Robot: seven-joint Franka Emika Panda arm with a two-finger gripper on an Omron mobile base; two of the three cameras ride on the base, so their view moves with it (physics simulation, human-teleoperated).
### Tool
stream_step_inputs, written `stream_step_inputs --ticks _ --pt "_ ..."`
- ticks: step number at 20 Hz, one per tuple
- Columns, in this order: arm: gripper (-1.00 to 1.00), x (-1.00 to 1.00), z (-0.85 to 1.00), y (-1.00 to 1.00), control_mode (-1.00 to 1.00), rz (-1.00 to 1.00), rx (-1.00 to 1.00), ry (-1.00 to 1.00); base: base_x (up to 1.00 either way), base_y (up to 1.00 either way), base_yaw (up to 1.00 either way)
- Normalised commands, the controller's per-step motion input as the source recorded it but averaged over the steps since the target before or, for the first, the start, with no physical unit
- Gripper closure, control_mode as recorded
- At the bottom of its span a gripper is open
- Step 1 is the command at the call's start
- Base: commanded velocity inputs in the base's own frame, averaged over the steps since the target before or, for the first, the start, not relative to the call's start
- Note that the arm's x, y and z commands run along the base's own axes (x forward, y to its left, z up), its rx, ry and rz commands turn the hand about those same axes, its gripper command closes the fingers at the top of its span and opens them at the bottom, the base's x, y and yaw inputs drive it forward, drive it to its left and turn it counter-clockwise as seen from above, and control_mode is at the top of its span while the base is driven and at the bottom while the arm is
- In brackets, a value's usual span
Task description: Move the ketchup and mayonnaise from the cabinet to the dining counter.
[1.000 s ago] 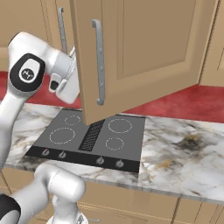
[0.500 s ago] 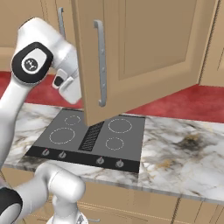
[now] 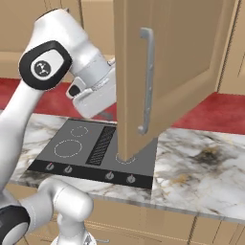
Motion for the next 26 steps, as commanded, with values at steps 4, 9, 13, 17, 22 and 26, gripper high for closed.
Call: stream_step_inputs --ticks 4,9,13,17,22,26 --pt "-1.00 -0.17 -0.13 -0.56 -1.00 -0.19 0.03 -0.20 0.00 0.00 0.00" --pt "-1.00 -0.02 -0.15 -0.45 -1.00 -0.06 0.01 -0.25 0.00 0.00 0.00" --pt "-1.00 0.00 -0.11 -0.22 -1.00 0.00 0.00 -0.22 0.00 0.00 0.00" --pt "-1.00 0.08 -0.14 0.27 -1.00 0.00 0.00 -0.18 0.00 0.00 0.00" --pt "-1.00 0.10 -0.04 0.61 -1.00 0.04 0.00 -0.09 0.00 0.00 0.00" --pt "-1.00 0.11 0.05 0.77 -1.00 0.07 -0.08 0.00 0.00 0.00 0.00"
